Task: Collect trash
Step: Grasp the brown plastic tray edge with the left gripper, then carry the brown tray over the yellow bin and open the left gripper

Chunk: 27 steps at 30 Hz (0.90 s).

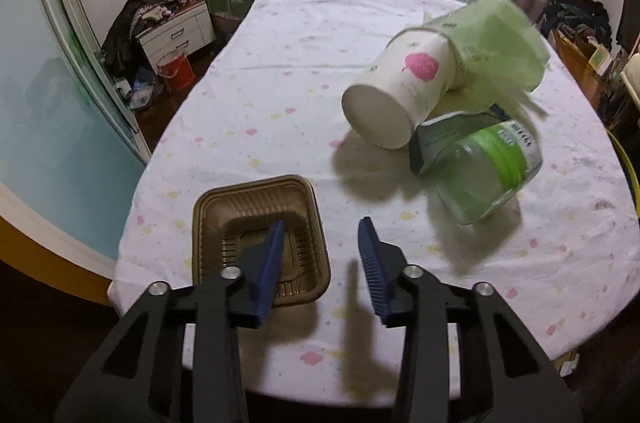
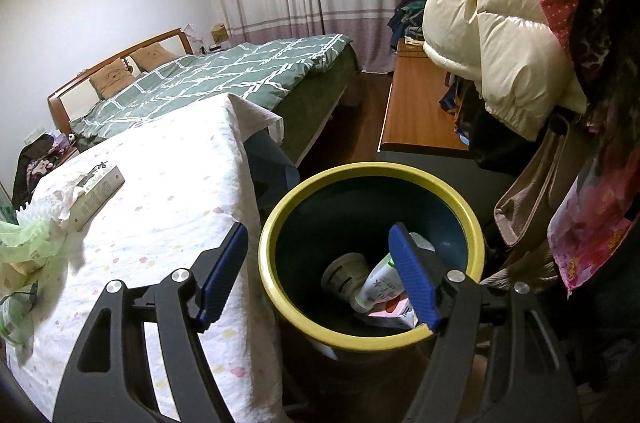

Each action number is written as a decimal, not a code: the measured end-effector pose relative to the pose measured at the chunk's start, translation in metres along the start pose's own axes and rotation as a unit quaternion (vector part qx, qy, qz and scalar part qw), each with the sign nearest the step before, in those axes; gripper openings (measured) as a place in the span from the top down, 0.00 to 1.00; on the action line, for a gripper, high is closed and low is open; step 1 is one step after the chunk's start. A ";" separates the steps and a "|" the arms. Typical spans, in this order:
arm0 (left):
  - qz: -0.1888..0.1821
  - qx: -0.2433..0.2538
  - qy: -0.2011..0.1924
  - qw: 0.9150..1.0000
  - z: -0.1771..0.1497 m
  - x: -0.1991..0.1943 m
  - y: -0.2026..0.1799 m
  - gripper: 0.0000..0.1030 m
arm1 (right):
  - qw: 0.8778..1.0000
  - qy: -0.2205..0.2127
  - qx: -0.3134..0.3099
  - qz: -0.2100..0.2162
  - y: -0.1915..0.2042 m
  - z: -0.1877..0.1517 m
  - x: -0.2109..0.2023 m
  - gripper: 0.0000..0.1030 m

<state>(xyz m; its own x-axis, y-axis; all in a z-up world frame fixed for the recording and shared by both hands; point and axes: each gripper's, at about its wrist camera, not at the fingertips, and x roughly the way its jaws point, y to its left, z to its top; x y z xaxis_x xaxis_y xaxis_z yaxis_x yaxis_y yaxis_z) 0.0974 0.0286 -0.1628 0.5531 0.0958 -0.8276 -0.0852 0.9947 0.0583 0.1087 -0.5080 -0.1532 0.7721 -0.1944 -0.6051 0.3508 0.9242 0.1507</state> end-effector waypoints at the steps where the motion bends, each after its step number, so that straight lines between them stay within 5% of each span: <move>1: -0.001 0.000 0.005 1.000 0.001 0.003 0.000 0.74 | 1.000 0.000 0.000 0.000 0.000 0.000 0.000 0.33; 7: -0.007 0.003 0.009 1.000 0.000 0.009 -0.001 0.93 | 1.000 0.003 0.003 0.001 -0.001 -0.002 0.002 0.33; 18: -0.035 0.023 -0.063 0.997 0.017 -0.043 -0.014 0.95 | 1.000 -0.001 0.008 0.007 -0.004 -0.005 -0.002 0.33; 27: -0.118 0.103 -0.137 0.978 0.059 -0.099 -0.090 0.95 | 0.999 -0.031 0.016 -0.012 -0.026 -0.003 -0.028 0.33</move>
<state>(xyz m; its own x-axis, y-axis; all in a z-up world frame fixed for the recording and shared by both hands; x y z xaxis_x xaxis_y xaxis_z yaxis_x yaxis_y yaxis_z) 0.0993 -0.0683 -0.0531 0.7415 -0.1583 -0.6520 0.2241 0.9744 0.0182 0.0764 -0.5257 -0.1422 0.7936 -0.2380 -0.5599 0.3865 0.9080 0.1618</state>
